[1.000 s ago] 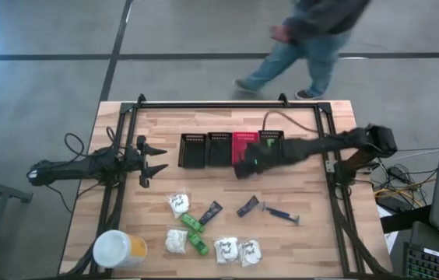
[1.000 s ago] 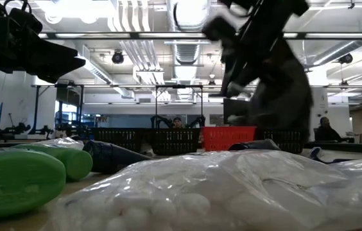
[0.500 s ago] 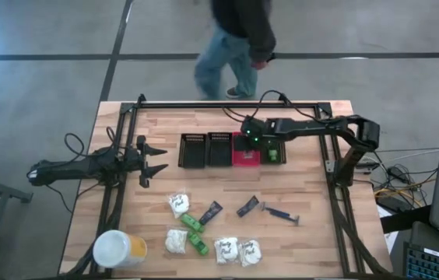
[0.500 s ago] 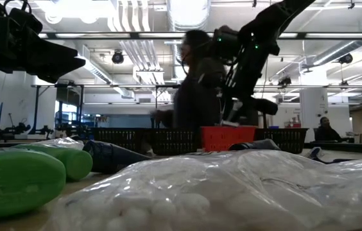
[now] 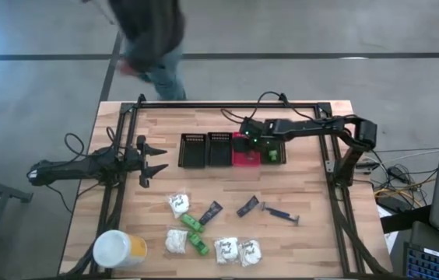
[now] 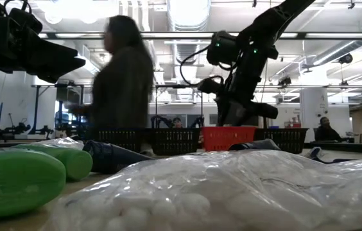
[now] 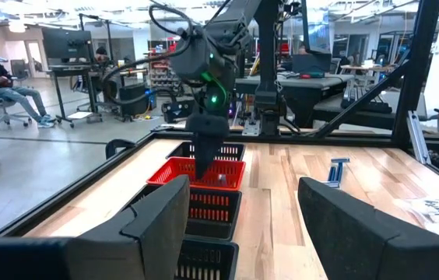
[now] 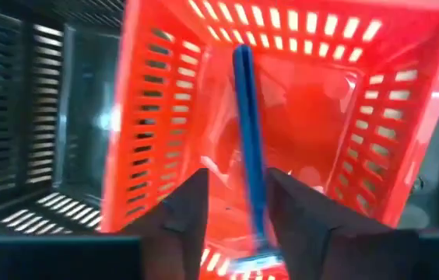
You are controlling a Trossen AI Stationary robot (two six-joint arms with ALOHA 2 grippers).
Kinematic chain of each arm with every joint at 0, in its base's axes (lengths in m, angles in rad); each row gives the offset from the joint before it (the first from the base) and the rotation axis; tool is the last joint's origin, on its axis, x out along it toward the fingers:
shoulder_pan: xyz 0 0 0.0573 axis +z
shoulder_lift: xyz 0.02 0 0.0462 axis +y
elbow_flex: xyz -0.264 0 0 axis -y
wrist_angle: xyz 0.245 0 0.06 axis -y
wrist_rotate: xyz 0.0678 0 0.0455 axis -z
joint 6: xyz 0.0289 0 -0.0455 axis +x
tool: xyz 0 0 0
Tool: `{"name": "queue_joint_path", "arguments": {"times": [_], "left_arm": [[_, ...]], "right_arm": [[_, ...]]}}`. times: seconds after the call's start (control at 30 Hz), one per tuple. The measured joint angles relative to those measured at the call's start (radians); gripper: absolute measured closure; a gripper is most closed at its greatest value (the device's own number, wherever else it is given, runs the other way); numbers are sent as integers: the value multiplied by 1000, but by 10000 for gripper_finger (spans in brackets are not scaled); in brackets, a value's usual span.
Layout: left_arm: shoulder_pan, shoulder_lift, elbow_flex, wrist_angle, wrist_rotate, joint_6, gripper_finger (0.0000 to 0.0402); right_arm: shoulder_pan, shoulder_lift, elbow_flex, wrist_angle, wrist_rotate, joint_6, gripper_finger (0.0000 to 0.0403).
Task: Pick & Place Travel size toiletries
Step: Put the razor into the red bin
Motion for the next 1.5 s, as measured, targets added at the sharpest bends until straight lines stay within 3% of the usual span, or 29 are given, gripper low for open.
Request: {"name": "queue_joint_path", "arguments": {"times": [0.17,0.33,0.57,0.67,0.93,1.2,1.5], "left_arm": [[0,0,0,0,0,0,154],[0,0,0,0,0,0,154],[0,0,0,0,0,0,154],[0,0,0,0,0,0,154],[0,0,0,0,0,0,154],[0,0,0,0,0,0,154],[0,0,0,0,0,0,154]], "right_arm": [[34,-36,13,-5,1,-102,211],[140,-92,44,-87,-53,-275,179],[398,-123,64,-468,-87,-348,179],[514,-122,44,-549,-87,-343,189],[660,-120,-41,-529,-90,-185,216],[737,-120,-114,-327,-112,-197,233],[753,-119,-170,-314,-68,-197,223]]}}
